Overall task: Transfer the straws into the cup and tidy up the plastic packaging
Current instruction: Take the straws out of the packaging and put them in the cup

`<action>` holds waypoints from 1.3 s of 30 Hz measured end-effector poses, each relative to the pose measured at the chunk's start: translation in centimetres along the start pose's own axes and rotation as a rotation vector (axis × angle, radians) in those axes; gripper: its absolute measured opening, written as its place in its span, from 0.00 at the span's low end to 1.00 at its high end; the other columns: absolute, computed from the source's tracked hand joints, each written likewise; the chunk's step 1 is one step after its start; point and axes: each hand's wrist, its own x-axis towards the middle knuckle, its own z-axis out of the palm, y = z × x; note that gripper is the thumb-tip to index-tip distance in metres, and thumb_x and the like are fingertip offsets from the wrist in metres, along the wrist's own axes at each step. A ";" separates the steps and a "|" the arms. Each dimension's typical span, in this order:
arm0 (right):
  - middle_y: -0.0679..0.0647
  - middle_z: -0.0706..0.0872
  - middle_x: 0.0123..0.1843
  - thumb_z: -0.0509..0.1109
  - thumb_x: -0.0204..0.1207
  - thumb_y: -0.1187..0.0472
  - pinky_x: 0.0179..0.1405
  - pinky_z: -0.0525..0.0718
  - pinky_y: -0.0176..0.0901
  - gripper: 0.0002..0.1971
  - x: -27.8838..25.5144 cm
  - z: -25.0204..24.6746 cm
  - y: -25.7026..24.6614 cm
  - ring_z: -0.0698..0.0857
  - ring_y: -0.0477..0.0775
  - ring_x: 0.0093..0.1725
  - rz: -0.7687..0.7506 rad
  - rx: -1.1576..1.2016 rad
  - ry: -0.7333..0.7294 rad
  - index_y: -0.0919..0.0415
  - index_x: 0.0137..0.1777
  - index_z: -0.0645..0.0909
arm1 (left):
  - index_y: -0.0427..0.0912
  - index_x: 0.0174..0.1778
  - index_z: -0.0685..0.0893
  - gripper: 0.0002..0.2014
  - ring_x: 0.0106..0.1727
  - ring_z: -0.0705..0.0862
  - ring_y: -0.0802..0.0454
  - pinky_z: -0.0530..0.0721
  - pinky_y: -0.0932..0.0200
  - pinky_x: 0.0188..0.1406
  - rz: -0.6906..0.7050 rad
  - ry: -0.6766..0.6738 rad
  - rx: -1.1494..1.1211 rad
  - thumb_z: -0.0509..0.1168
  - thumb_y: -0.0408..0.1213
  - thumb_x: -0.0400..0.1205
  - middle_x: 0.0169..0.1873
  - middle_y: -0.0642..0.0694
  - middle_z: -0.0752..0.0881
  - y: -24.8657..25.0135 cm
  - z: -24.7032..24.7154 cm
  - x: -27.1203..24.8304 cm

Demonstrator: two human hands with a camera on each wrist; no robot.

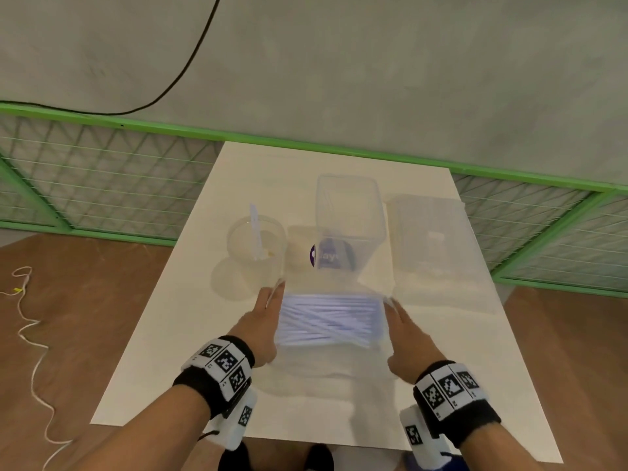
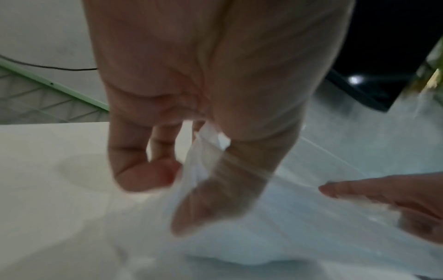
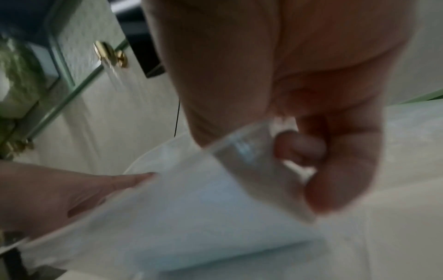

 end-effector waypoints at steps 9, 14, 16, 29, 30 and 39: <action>0.47 0.33 0.87 0.67 0.73 0.66 0.49 0.82 0.47 0.45 -0.8 -0.9 -0.7 0.80 0.58 0.52 0.039 -0.102 0.131 0.41 0.85 0.48 | 0.53 0.84 0.33 0.58 0.28 0.75 0.52 0.68 0.67 0.20 0.018 0.033 -0.113 0.65 0.17 0.70 0.80 0.50 0.47 -0.6 0.6 0.2; 0.59 0.80 0.67 0.76 0.47 0.72 0.49 0.80 0.62 0.31 -1.7 0.8 -4.9 0.81 0.67 0.60 -0.232 -0.351 0.542 0.51 0.54 0.84 | 0.57 0.83 0.33 0.60 0.35 0.83 0.44 0.72 0.67 0.20 0.053 0.038 -0.199 0.67 0.18 0.68 0.80 0.56 0.46 -1.1 1.6 0.4; 0.58 0.83 0.59 0.73 0.52 0.73 0.44 0.83 0.57 0.27 -0.6 2.3 -6.9 0.85 0.66 0.52 -0.469 -0.223 0.402 0.55 0.54 0.85 | 0.57 0.83 0.33 0.61 0.39 0.84 0.43 0.73 0.66 0.20 0.071 0.035 -0.212 0.67 0.19 0.67 0.79 0.57 0.46 -1.3 1.9 0.4; 0.56 0.74 0.75 0.79 0.67 0.48 0.71 0.67 0.57 0.45 6.5 4.2 -12.0 0.69 0.62 0.73 -0.494 -0.476 0.080 0.58 0.80 0.61 | 0.53 0.84 0.39 0.58 0.52 0.84 0.42 0.72 0.69 0.25 0.104 0.043 -0.277 0.70 0.21 0.68 0.80 0.55 0.48 -2.4 1.7 0.3; 0.55 0.76 0.72 0.77 0.68 0.49 0.68 0.68 0.56 0.39 6.6 4.2 -12.0 0.71 0.61 0.71 -0.507 -0.492 0.105 0.58 0.78 0.65 | 0.54 0.84 0.38 0.58 0.48 0.84 0.43 0.70 0.68 0.23 0.094 0.050 -0.270 0.69 0.21 0.68 0.80 0.55 0.48 -2.4 1.7 0.3; 0.55 0.83 0.59 0.70 0.76 0.52 0.60 0.71 0.53 0.17 6.4 4.6 -12.1 0.78 0.60 0.60 -0.524 -0.521 0.139 0.55 0.63 0.80 | 0.57 0.83 0.35 0.59 0.31 0.76 0.56 0.71 0.68 0.21 0.044 0.039 -0.284 0.67 0.20 0.68 0.81 0.57 0.46 -2.5 2.2 0.0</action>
